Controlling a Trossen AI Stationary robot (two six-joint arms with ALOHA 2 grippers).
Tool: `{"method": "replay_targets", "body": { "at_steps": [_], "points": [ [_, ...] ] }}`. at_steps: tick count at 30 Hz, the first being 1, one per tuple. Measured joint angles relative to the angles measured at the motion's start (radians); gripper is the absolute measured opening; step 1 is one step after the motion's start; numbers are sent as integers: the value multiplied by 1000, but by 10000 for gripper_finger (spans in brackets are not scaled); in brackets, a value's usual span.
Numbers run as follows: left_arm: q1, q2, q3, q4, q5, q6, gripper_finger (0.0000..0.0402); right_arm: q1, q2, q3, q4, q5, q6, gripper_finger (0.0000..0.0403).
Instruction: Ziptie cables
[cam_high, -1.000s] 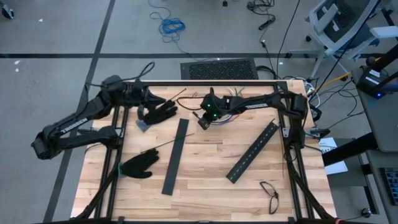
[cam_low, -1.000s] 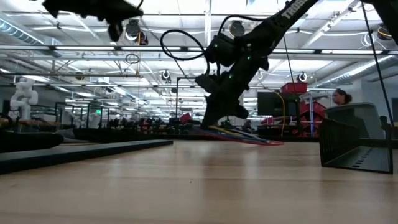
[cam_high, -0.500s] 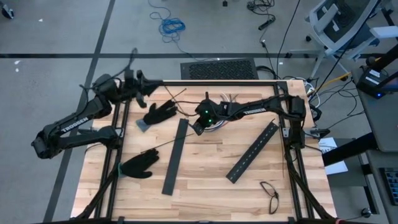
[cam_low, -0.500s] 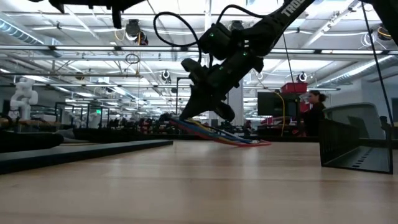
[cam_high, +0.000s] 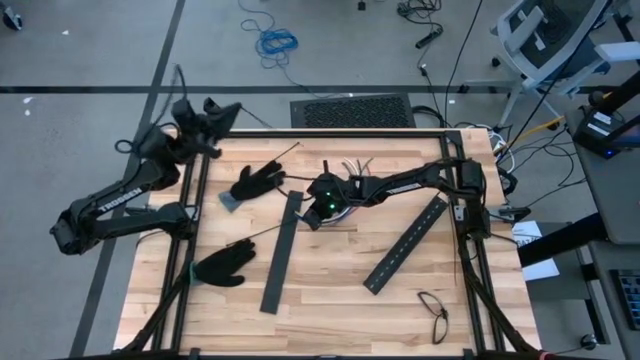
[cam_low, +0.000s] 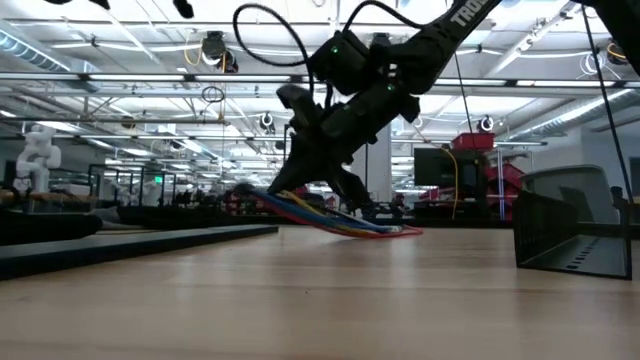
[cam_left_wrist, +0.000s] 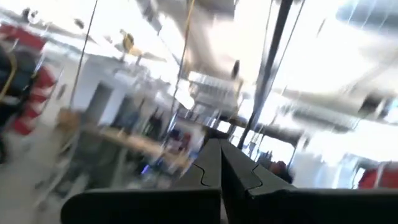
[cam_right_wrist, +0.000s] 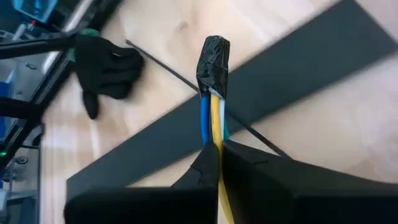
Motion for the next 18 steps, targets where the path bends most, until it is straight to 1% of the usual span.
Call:
{"method": "replay_targets", "body": {
  "at_steps": [2,4,6,7,9,13,15,18],
  "points": [
    [0,4,0,67,0,-67,0,-4,17,0,18,0,22,1],
    [0,4,0,82,3,-129,0,-6,25,-1,26,-3,49,1],
    [0,4,0,73,44,-135,0,-6,28,-1,46,-8,55,1],
    [2,3,0,49,70,-107,0,-5,28,-1,53,-24,56,1],
    [2,-11,1,-70,95,-22,0,0,22,-1,81,-67,61,1],
    [15,-58,1,-397,83,124,0,6,-30,1,45,-117,28,0],
    [25,-75,1,-480,90,140,0,4,-54,1,-2,-138,1,0],
    [31,-100,1,-539,118,144,0,-2,-93,0,-81,-182,-42,0]
  ]
}}
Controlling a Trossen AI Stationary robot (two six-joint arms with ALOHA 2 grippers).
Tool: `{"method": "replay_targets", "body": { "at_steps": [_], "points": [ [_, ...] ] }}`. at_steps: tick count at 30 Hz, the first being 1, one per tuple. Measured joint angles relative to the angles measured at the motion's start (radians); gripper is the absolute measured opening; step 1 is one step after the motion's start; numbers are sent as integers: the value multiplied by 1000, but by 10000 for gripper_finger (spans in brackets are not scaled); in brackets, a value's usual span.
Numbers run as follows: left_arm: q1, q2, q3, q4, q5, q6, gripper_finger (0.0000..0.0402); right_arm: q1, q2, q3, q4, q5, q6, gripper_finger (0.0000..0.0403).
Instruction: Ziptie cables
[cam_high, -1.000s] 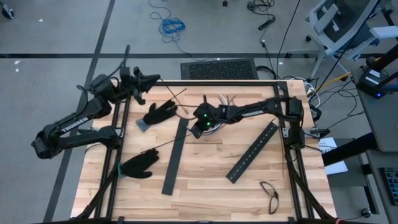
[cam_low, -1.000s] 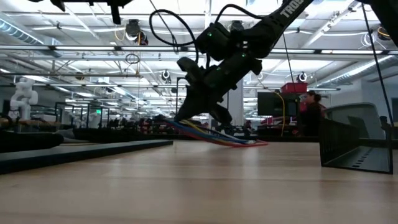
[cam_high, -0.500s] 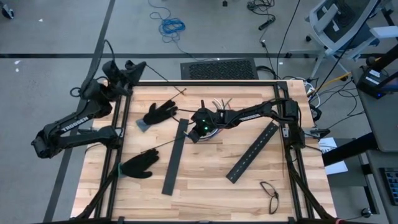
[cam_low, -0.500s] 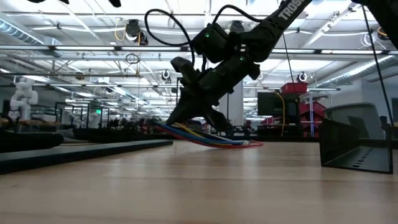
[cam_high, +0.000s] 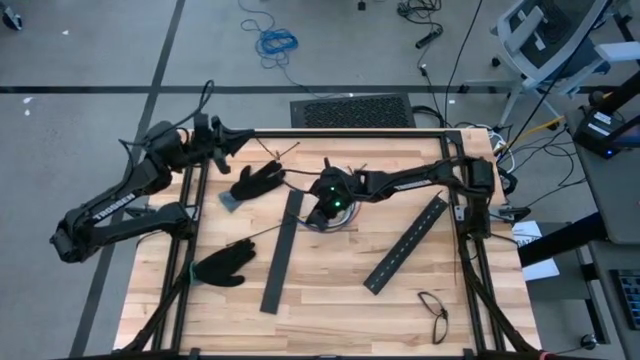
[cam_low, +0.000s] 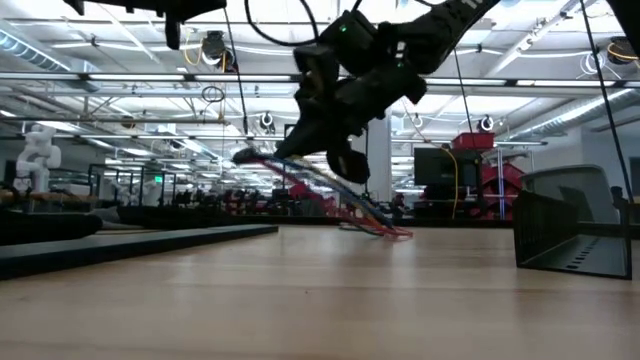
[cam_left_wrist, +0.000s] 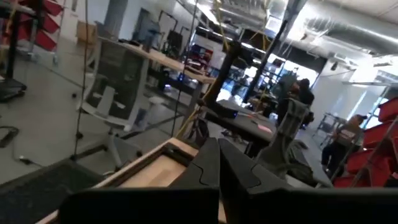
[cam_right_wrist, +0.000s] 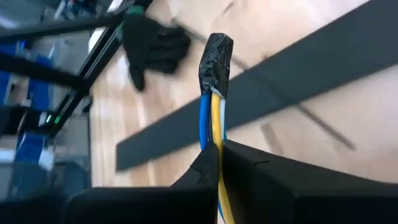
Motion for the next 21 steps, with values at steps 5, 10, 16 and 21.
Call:
{"method": "replay_targets", "body": {
  "at_steps": [5,10,16,21],
  "points": [
    [15,-23,0,-86,53,-32,0,-1,-38,0,-80,-21,-69,0],
    [14,-12,0,-205,241,-132,0,-20,-38,0,-77,-22,-84,0],
    [5,53,0,-224,275,-128,0,-32,-36,0,-17,-21,-81,0],
    [-20,128,0,-102,291,-177,0,-37,-35,0,-2,1,-67,0]
  ]
}}
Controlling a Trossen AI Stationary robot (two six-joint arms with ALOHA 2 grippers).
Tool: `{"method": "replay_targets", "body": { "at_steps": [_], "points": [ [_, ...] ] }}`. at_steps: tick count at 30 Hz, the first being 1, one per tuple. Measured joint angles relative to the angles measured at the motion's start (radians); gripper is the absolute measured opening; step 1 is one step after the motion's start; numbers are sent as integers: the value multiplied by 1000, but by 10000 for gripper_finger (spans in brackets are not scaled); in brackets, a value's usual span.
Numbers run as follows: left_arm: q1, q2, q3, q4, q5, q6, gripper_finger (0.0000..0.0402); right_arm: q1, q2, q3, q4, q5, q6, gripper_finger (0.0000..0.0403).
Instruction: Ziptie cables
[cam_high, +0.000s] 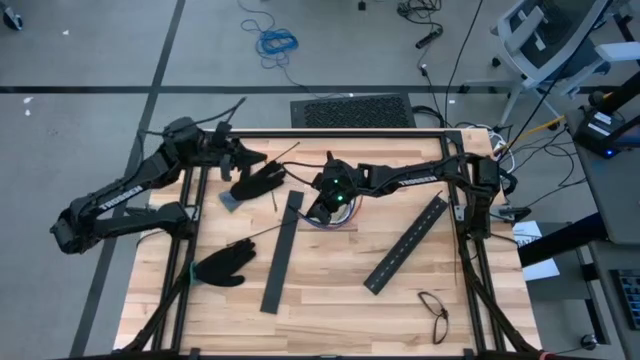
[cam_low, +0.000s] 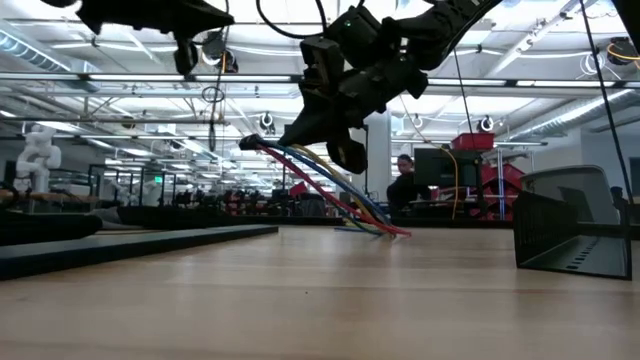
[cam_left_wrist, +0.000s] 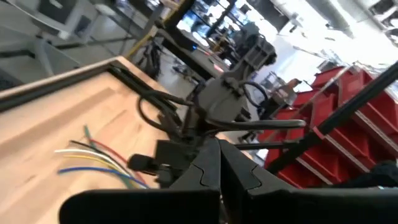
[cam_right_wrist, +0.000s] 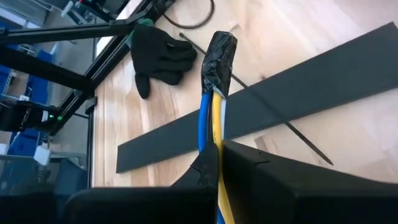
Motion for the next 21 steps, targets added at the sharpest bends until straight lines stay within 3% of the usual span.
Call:
{"method": "replay_targets", "body": {
  "at_steps": [12,21],
  "points": [
    [-27,132,0,181,-30,-1,0,0,0,0,32,-2,18,0],
    [-7,103,0,189,-30,27,0,-12,0,0,-11,5,-12,0]
  ]
}}
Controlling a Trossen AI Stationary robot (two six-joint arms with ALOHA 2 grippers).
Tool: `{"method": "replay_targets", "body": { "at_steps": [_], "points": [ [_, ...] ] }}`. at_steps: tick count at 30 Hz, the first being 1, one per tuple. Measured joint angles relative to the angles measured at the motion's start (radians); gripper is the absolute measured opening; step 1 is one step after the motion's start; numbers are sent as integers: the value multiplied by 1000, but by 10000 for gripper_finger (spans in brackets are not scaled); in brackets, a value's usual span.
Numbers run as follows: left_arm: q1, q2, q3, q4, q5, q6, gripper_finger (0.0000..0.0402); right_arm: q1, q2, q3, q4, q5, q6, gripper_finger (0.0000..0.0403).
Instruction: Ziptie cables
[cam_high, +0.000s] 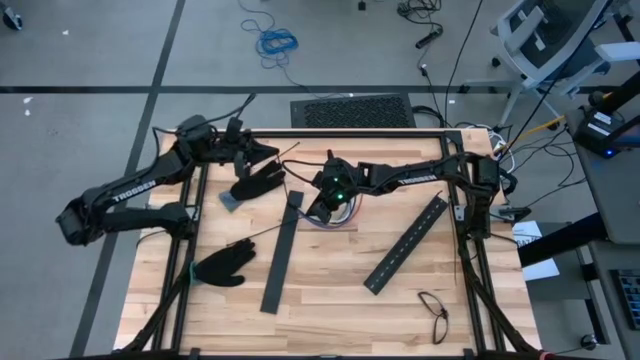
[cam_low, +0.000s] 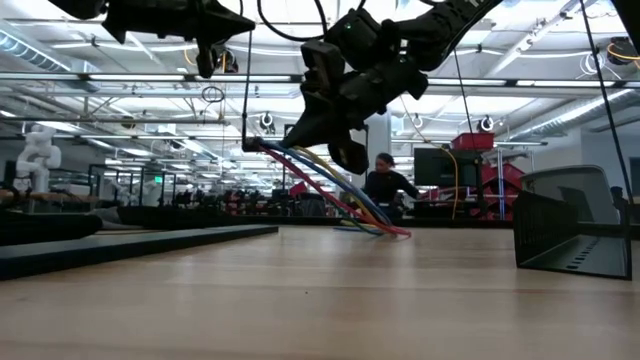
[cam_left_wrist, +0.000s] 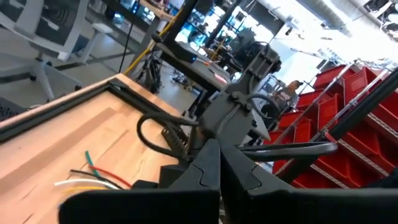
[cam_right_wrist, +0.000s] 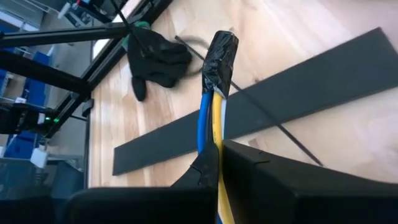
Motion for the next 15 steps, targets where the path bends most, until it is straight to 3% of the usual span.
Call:
{"method": "replay_targets", "body": {
  "at_steps": [15],
  "points": [
    [14,-37,0,-26,2,25,0,-21,1,0,11,0,14,0]
  ]
}}
